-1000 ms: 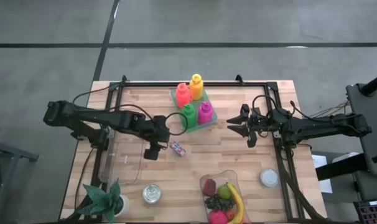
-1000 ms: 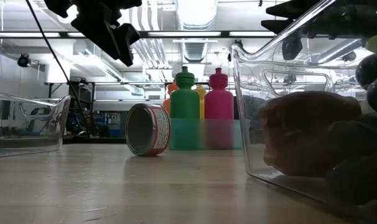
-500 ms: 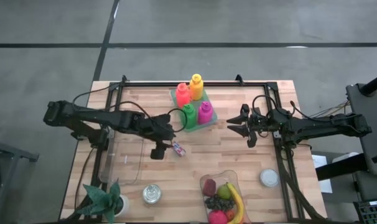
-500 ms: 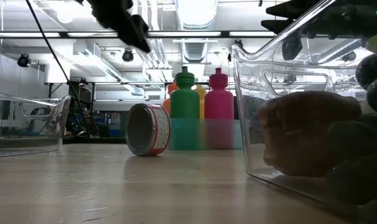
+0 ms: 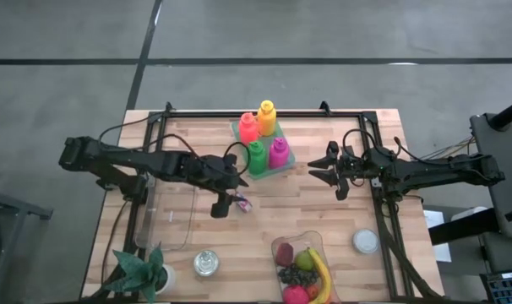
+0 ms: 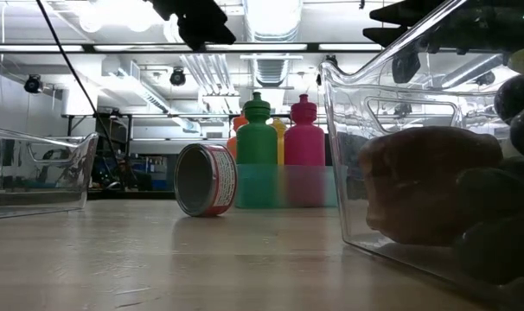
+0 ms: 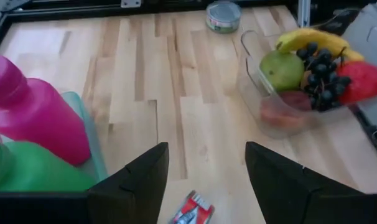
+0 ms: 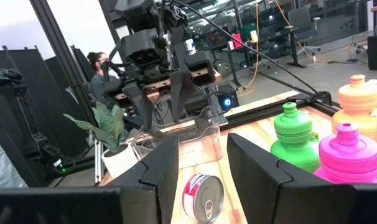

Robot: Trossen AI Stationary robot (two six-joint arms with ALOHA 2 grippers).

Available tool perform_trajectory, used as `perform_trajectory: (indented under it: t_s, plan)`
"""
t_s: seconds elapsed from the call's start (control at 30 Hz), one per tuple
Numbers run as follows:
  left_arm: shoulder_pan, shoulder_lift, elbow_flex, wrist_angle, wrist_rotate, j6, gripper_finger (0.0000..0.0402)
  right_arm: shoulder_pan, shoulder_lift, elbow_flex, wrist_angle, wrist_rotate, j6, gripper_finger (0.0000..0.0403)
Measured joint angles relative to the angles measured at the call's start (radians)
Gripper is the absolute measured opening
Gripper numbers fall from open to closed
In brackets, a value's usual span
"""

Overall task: Pick & Place Food Item
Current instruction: Put the red tuna can into the top transparent bin

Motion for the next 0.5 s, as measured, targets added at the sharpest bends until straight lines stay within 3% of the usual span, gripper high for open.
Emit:
perform_trajectory:
  t_s: [0.27,0.5]
  plan:
    - [0.001,0.0,-0.035,0.007,0.001,-0.047,0.0283,0.0,0.0,0.0,0.0,0.0,0.0,0.0134]
    - [0.022,0.042,-0.061,-0.002,0.041,0.11,0.0324,0.0,0.0,0.0,0.0,0.0,0.0,0.0134]
